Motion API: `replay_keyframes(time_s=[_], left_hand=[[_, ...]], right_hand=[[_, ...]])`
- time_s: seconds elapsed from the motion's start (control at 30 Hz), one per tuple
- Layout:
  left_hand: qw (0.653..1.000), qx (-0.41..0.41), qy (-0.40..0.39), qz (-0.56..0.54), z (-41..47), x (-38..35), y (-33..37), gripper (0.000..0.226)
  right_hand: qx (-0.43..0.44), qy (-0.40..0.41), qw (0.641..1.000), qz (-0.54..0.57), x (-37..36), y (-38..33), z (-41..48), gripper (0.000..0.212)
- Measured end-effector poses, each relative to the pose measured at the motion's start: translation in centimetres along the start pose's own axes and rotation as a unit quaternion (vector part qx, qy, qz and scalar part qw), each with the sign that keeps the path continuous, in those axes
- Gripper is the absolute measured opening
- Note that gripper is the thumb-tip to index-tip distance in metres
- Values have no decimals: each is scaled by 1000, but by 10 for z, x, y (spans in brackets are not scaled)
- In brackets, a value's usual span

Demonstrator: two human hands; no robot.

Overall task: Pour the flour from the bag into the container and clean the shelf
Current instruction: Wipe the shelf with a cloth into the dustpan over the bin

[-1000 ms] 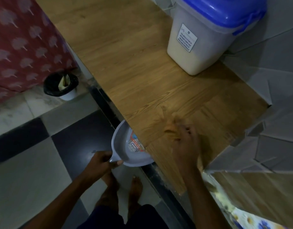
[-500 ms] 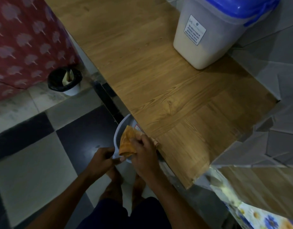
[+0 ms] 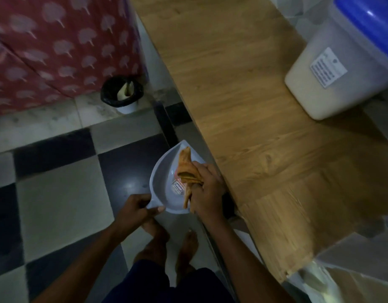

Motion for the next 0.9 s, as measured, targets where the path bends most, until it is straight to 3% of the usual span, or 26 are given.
replay_keyframes(time_s=[0.17, 0.23, 0.33, 0.4, 0.5, 0.63, 0.9], left_hand=[[998, 28, 51, -39, 20, 55, -13, 22], [996, 38, 64, -47, 28, 77, -13, 16], [995, 34, 83, -49, 47, 121, -13, 25], [994, 39, 97, -41, 59, 148, -15, 10], [991, 43, 119, -49, 78, 189, -13, 10], [990, 31, 127, -50, 104, 228, -4, 23], [987, 29, 153, -43, 181, 294, 19, 16]], right_hand=[[-49, -17, 997, 60, -41, -21, 37, 34], [-48, -21, 996, 70, -58, -32, 53, 38], [-35, -28, 995, 86, -90, -60, 80, 38], [-32, -39, 994, 100, -107, -77, 96, 35], [-33, -57, 991, 115, -135, -98, 121, 29], [-46, -64, 988, 132, -169, -119, 156, 39], [-73, -59, 980, 174, -231, -149, 247, 40]])
Point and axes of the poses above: each hand's wrist, its own z-axis towards the middle knuckle, its own x-axis out of the back of the hand, y = z × x, the point moved 6 cm from there along z, towards the middle knuckle, and after that the axes turned 6 degrees about y, right-handed, at the moved point
